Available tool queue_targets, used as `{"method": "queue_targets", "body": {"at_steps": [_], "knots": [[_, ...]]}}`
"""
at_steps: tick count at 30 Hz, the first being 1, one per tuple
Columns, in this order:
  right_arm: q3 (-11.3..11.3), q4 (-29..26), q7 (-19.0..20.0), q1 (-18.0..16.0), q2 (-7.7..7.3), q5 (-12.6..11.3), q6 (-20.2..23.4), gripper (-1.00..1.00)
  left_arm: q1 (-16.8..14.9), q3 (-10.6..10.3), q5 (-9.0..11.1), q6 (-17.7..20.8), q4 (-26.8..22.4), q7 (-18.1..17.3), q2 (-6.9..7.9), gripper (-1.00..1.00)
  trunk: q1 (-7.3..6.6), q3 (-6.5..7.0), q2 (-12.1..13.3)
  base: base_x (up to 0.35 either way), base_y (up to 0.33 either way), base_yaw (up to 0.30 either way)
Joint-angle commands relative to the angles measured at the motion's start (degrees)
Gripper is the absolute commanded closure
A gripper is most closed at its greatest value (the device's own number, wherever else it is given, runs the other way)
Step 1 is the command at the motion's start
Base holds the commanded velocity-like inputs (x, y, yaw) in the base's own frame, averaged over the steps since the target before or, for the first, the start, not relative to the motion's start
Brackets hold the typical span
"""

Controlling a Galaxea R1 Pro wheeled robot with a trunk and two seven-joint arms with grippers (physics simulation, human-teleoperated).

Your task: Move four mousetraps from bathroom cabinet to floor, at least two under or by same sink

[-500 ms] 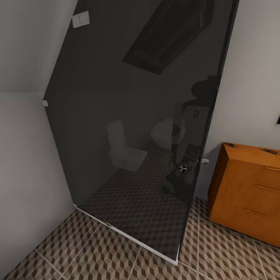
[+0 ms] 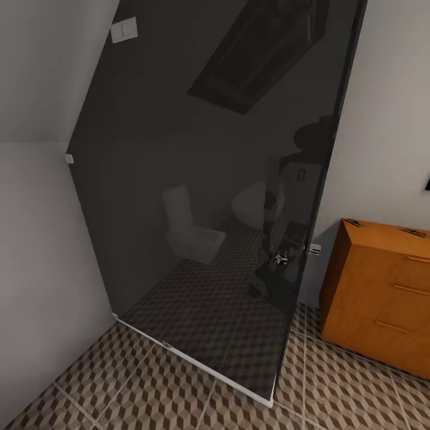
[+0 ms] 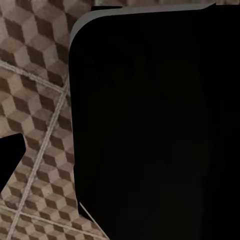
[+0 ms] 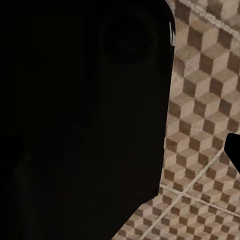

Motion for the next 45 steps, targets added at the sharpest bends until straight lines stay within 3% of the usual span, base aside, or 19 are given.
{"method": "queue_targets", "body": {"at_steps": [1,28,45], "knots": [[0.0,0.0,0.0,0.0,0.0,0.1,0.0,-1.0,0.0,0.0,0.0,-0.2,0.0,0.0,0.01,-1.0,0.0,-0.05,0.0,0.0,0.0,0.0],[0.1,0.0,-0.6,0.0,-0.05,0.0,-0.1,-1.0,0.0,0.0,0.0,-0.5,-0.1,0.2,-0.02,-1.0,0.0,-0.05,0.0,0.0,0.0,0.0],[0.0,0.0,-0.3,0.0,-0.01,0.1,-0.2,-1.0,0.0,-0.1,-0.1,-0.4,-0.1,0.7,-0.21,-1.0,0.0,-0.05,0.0,0.0,0.0,-0.224]]}}
